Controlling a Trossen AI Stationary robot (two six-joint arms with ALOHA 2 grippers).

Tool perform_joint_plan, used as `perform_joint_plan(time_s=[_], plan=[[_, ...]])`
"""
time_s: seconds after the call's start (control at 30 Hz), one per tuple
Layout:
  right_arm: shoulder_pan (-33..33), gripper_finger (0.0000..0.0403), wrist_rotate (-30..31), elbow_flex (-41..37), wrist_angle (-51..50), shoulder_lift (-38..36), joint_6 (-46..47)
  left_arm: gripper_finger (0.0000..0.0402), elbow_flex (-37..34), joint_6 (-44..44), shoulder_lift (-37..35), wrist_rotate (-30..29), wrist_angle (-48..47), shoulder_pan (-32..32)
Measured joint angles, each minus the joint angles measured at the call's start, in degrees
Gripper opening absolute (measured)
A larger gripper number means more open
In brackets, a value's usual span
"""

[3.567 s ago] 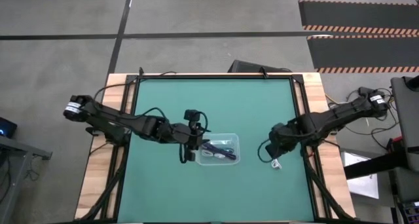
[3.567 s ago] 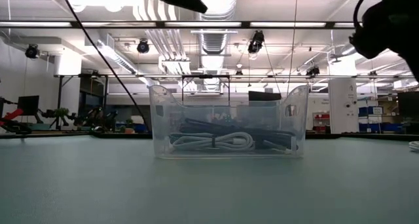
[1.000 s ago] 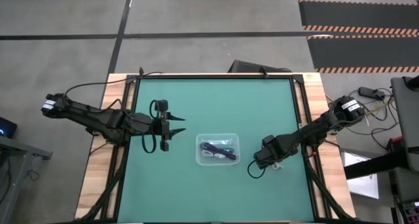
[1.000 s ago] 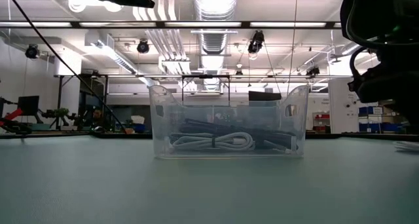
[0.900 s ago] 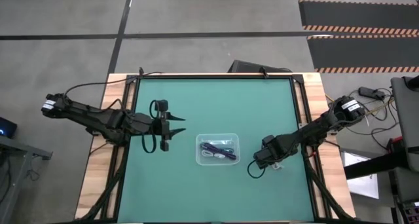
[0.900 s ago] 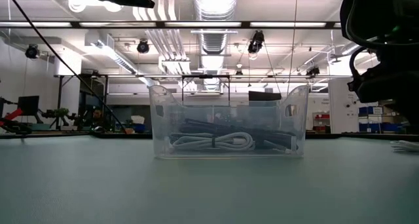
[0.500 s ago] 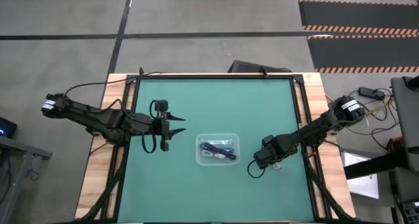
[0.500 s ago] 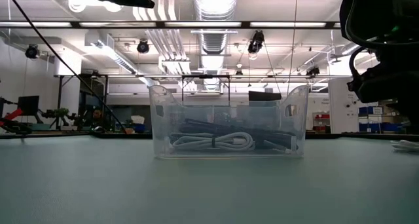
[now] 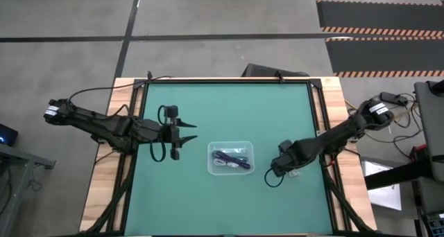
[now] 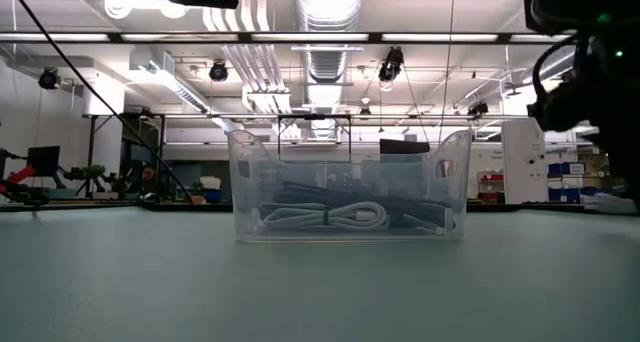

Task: Pick and place USB-C Cables
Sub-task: Put the white charger cable into the transparent bin

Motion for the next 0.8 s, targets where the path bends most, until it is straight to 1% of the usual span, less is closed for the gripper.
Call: perform_joint_plan(time_s=[0.17, 0.37, 0.6, 0.8], plan=[[0.0, 0.0059, 6.1, 0.0, 0.0, -4.9, -0.5, 0.0143, -0.2, 0.0, 0.0, 0.0, 1.9, 0.0], [0.0, 0.0059, 15.6, 0.0, 0.2, -10.7, -3.4, 0.0143, -0.7, -0.6, 0.0, 0.0, 7.5, 0.0], [0.0, 0.0059, 28.8, 0.0, 1.3, -16.1, -12.9, 0.0143, -0.8, -4.0, 0.0, 0.0, 12.0, 0.0], [0.0, 0.0059, 35.9, 0.0, 5.8, -19.5, -23.9, 0.0143, -0.8, -7.3, 0.0, 0.1, 15.7, 0.0]])
